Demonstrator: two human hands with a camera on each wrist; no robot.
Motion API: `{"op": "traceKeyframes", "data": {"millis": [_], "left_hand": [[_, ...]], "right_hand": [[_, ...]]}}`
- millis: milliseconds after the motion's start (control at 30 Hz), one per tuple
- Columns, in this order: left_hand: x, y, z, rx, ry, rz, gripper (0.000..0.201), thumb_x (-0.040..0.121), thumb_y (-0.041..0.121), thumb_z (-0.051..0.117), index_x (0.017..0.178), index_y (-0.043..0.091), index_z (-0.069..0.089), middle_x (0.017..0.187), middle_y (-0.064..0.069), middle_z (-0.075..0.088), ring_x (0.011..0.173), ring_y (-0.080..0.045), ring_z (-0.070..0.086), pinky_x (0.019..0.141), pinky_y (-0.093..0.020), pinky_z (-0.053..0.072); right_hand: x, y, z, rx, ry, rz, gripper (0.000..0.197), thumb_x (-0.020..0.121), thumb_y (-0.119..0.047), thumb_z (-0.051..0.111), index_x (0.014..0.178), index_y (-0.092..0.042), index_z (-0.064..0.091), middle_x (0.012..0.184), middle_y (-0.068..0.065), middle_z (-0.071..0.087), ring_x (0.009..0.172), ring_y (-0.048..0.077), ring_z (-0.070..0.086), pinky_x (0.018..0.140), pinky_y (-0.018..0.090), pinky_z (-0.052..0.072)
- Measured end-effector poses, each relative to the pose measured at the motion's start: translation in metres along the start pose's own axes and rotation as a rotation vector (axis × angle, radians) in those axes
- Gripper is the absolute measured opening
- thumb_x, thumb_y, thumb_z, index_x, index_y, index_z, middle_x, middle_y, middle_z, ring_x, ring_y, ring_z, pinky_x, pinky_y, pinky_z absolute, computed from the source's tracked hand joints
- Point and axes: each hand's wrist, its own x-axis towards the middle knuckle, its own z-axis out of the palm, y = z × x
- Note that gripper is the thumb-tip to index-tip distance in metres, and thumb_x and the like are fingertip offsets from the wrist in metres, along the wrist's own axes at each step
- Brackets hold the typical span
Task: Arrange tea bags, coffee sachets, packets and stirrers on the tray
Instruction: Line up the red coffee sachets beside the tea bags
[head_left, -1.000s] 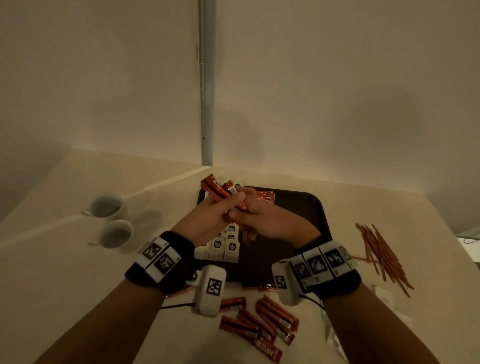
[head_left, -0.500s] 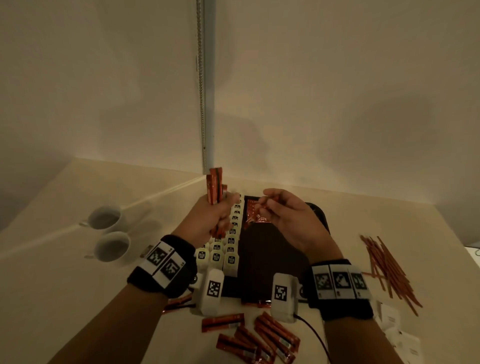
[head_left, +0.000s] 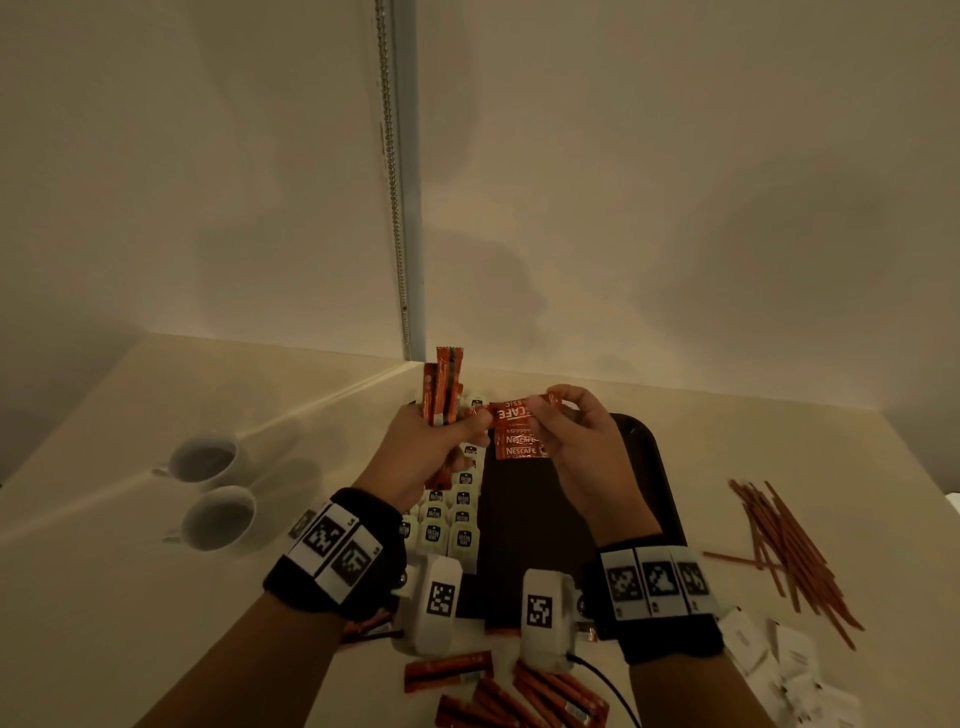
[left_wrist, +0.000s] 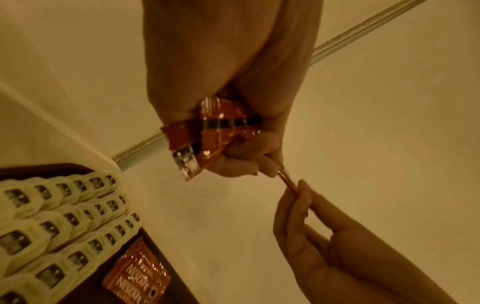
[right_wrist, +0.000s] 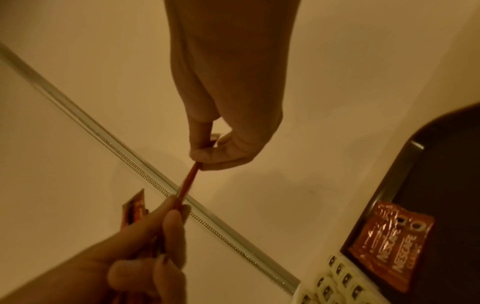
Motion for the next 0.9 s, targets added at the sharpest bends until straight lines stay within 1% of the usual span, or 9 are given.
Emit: {"op": "traceKeyframes", "data": {"millis": [100, 167, 300, 367, 433, 567, 700, 800, 900], "left_hand": [[-0.003, -0.006, 0.007, -0.042, -0.063, -0.05, 0.024, 0.083, 0.025, 0.069, 0.101, 0.01, 0.063, 0.07, -0.001, 0.07, 0.045, -0.008, 0.051, 0.057, -0.029, 0.046], [-0.003, -0.01, 0.01, -0.065, -0.079, -0.046, 0.018, 0.084, 0.023, 0.068, 0.095, 0.01, 0.063, 0.061, 0.002, 0.062, 0.046, -0.008, 0.049, 0.057, -0.025, 0.05], [0.001, -0.01, 0.006, -0.065, 0.009, 0.006, 0.013, 0.081, 0.022, 0.071, 0.088, 0.012, 0.066, 0.048, 0.007, 0.046, 0.041, -0.008, 0.038, 0.056, -0.025, 0.049], [0.004, -0.006, 0.003, -0.093, 0.035, 0.044, 0.014, 0.081, 0.021, 0.07, 0.092, 0.013, 0.068, 0.047, 0.005, 0.045, 0.039, -0.008, 0.038, 0.057, -0.024, 0.05], [0.006, -0.001, 0.003, -0.115, 0.005, 0.071, 0.018, 0.082, 0.017, 0.069, 0.099, 0.009, 0.069, 0.05, 0.004, 0.052, 0.039, -0.008, 0.042, 0.056, -0.023, 0.051], [0.008, 0.0, 0.006, -0.089, -0.004, 0.079, 0.014, 0.084, 0.011, 0.068, 0.094, 0.002, 0.067, 0.064, -0.001, 0.062, 0.042, -0.009, 0.047, 0.044, -0.02, 0.044], [0.006, -0.003, 0.007, -0.169, -0.009, 0.084, 0.015, 0.074, 0.019, 0.072, 0.087, 0.011, 0.069, 0.073, -0.005, 0.068, 0.047, -0.012, 0.053, 0.052, -0.022, 0.05], [0.004, 0.001, 0.007, -0.133, -0.041, 0.132, 0.025, 0.066, 0.023, 0.073, 0.089, 0.013, 0.071, 0.078, -0.005, 0.073, 0.05, -0.013, 0.055, 0.057, -0.023, 0.052], [0.004, 0.003, 0.003, -0.114, -0.016, 0.165, 0.019, 0.072, 0.019, 0.072, 0.089, 0.011, 0.07, 0.071, -0.003, 0.071, 0.044, -0.01, 0.053, 0.054, -0.024, 0.051]], "right_hand": [[0.002, 0.002, 0.005, -0.079, -0.082, -0.009, 0.015, 0.081, -0.01, 0.065, 0.096, -0.01, 0.06, 0.088, 0.004, 0.068, 0.089, 0.021, 0.064, 0.089, 0.041, 0.049], [0.001, 0.006, 0.01, -0.183, -0.129, -0.027, 0.013, 0.084, -0.015, 0.063, 0.096, -0.009, 0.061, 0.089, 0.007, 0.067, 0.088, 0.026, 0.062, 0.085, 0.044, 0.047], [0.001, -0.001, 0.012, -0.483, -0.123, -0.066, 0.018, 0.097, -0.017, 0.048, 0.106, -0.015, 0.063, 0.09, 0.004, 0.063, 0.069, 0.009, 0.063, 0.067, 0.025, 0.056], [0.003, -0.008, 0.007, -0.828, -0.209, -0.103, 0.022, 0.096, -0.019, 0.051, 0.114, -0.016, 0.063, 0.095, 0.003, 0.059, 0.061, 0.005, 0.06, 0.056, 0.017, 0.053], [0.005, -0.014, 0.004, -1.017, -0.289, -0.113, 0.026, 0.09, -0.017, 0.06, 0.116, -0.017, 0.063, 0.091, -0.003, 0.059, 0.054, 0.004, 0.061, 0.049, 0.012, 0.047], [0.005, -0.024, 0.004, -0.898, -0.227, -0.167, 0.03, 0.075, -0.014, 0.077, 0.103, -0.015, 0.064, 0.082, 0.002, 0.067, 0.052, 0.003, 0.061, 0.048, 0.01, 0.045], [0.007, -0.026, 0.001, -0.761, -0.138, -0.343, 0.009, 0.085, -0.008, 0.066, 0.093, -0.012, 0.067, 0.084, 0.006, 0.069, 0.069, 0.013, 0.067, 0.063, 0.015, 0.053], [0.006, -0.023, 0.0, -0.694, -0.138, -0.337, 0.007, 0.087, -0.009, 0.063, 0.091, -0.014, 0.066, 0.085, 0.002, 0.067, 0.069, 0.009, 0.067, 0.065, 0.018, 0.054], [0.006, -0.022, 0.0, -0.67, -0.163, -0.331, 0.006, 0.087, -0.008, 0.063, 0.091, -0.012, 0.063, 0.083, 0.002, 0.065, 0.066, 0.008, 0.064, 0.063, 0.02, 0.053]]}}
